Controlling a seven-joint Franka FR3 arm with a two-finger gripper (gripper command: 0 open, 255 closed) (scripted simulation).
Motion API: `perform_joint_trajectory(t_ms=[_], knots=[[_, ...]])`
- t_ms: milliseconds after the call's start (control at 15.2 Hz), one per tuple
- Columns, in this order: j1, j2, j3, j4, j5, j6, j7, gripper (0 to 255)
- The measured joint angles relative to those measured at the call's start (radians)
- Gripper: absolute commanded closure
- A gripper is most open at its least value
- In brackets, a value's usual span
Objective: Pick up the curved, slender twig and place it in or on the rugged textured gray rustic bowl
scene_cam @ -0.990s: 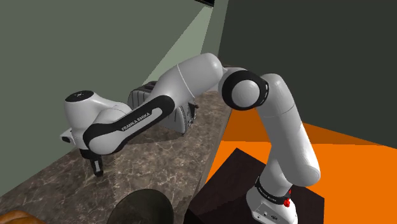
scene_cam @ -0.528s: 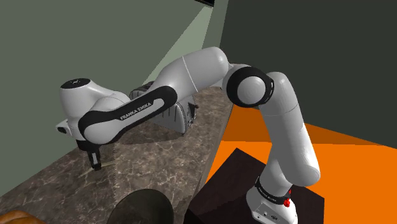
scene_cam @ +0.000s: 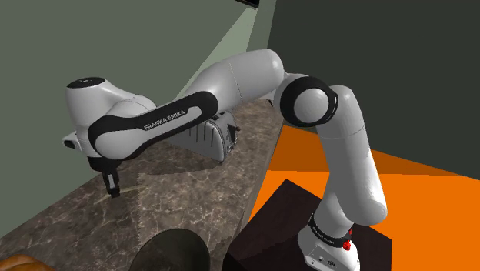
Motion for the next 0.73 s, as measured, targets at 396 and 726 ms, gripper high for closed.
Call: perform_joint_trajectory(t_ms=[396,726], knots=[[-0.002,-0.026,0.006,0.043,0.011,-0.067,-0.01,255],[0.0,-0.074,0.017,0.007,0.022,-0.079,0.003,255]])
